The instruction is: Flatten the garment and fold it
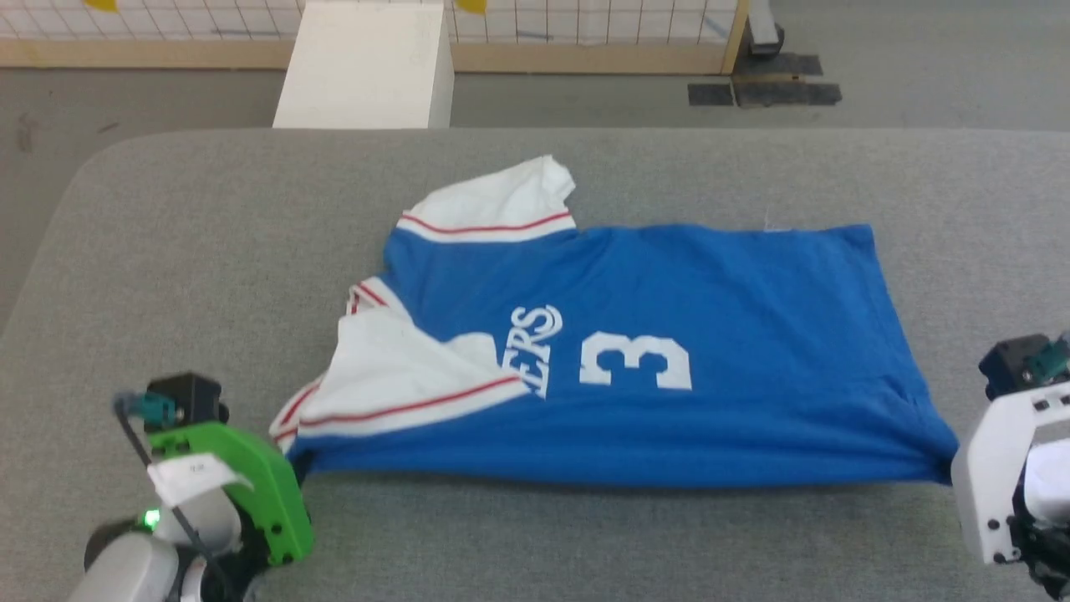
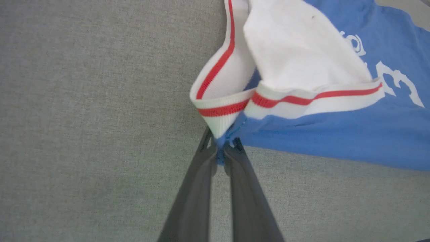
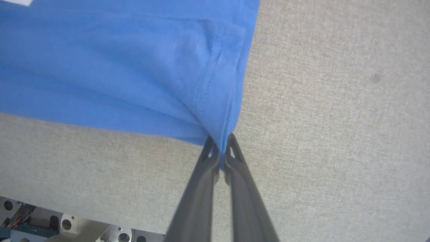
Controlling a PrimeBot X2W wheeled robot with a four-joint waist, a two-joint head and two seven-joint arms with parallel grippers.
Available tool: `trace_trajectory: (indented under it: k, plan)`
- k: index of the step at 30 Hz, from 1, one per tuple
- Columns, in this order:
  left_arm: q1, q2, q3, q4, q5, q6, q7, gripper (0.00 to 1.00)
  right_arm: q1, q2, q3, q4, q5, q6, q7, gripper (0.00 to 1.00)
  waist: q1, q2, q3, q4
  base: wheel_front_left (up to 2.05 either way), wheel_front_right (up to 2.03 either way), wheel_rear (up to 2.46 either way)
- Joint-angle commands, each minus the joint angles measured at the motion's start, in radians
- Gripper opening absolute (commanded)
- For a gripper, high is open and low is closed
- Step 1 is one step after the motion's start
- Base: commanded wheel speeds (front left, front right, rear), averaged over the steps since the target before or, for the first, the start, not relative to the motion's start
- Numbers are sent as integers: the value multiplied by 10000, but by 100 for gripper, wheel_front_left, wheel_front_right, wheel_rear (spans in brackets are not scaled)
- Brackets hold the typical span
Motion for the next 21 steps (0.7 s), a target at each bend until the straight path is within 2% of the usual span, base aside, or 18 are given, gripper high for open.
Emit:
trace_trajectory:
  k: [1, 8, 16, 17, 18, 19, 21]
  plan:
    - [402, 126, 134, -95, -78, 170, 23, 0, 234, -74, -91, -30, 27, -15, 84, 0, -1, 0, -99, -41, 0, 0, 0]
    - [1752, -169, 59, -189, -518, 392, 2, 0, 940, -9, -117, 360, 52, -15, 104, 0, -1, 0, -13, 8, 0, 0, 0]
    - [1653, -428, -104, 692, -744, 277, 146, 0, 1008, 285, 104, 1157, -70, -15, -222, 0, -1, 0, 6, 12, 0, 0, 0]
    - [1580, -442, -100, 774, -747, 266, 143, 3, 972, 312, 131, 1251, -92, -15, -285, 0, -1, 0, -15, -1, 0, 0, 0]
    - [1521, -431, -94, 832, -716, 267, 119, 52, 943, 335, 153, 1304, -81, -15, -363, 44, -1, 0, -47, -14, 0, 0, 0]
    - [1454, -384, -122, 897, -640, 268, 115, 100, 916, 380, 131, 1372, -53, -15, -460, 100, -1, 0, -85, -30, 0, 0, 0]
    - [1351, -300, -162, 937, -583, 244, 182, 100, 847, 404, 133, 1429, 17, -15, -563, 100, -1, 0, -190, -72, 0, 0, 0]
